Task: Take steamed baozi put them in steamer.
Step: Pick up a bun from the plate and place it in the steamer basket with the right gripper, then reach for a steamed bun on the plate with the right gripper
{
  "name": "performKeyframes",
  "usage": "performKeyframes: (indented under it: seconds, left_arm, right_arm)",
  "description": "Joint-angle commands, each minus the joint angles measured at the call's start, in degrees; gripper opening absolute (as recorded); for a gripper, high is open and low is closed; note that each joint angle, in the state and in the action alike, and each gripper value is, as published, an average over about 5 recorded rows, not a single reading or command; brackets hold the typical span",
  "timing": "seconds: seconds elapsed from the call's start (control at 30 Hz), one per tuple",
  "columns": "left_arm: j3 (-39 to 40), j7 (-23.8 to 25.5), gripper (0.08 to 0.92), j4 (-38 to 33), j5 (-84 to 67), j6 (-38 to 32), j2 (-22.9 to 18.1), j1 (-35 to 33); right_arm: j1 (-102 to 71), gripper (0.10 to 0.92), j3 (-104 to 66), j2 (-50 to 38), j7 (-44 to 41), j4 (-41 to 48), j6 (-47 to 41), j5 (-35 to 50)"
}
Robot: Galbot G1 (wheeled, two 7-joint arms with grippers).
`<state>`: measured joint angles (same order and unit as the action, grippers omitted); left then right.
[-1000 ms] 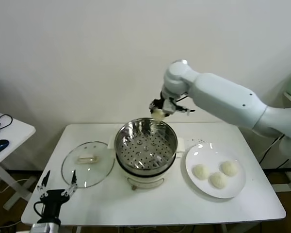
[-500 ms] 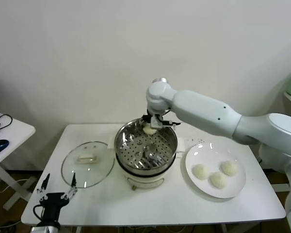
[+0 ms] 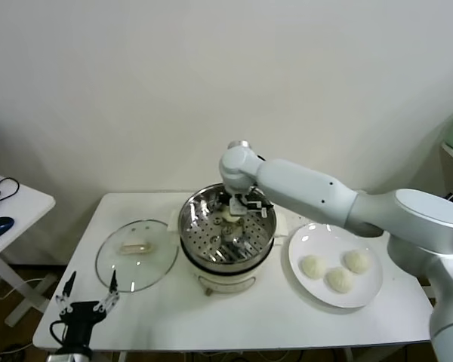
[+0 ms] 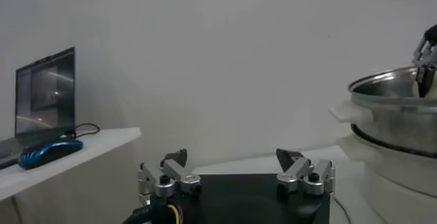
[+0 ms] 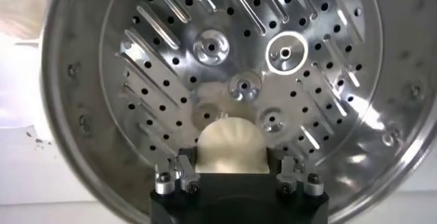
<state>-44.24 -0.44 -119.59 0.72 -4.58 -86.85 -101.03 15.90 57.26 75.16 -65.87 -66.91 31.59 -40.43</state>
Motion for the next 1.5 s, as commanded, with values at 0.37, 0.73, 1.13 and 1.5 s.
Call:
performKeyframes:
  seconds: [0.37,0.73,1.13,1.5]
  left_arm:
    - [0.1,0.0,0.823,0.0,0.1,0.2,-0.1,0.3]
    - [0.1,-0.2,0.823,-0.2,0.0,0.6,-0.1,0.8]
    - [0.7,0.6,0.823,0.1,-0.6,0.6,1.4,2.4]
    - [1.2,0.6,0.823,-0.4,-1.5,0.5,1.9,1.4]
  right_arm:
    - [-1.5,0.802,-1.4,1.2,0.9,1.6,1.9,-3.1]
    - [6.2,0.823,-2.2,-5.2,-2.0,-3.0,4.9,5.5]
    - [26.5,0.823,12.0,-22.8,-6.2,-4.3,-21.7,49.7]
    - [20.6,0.823,14.4,-39.3,-6.1,-3.9,-34.4,59.9]
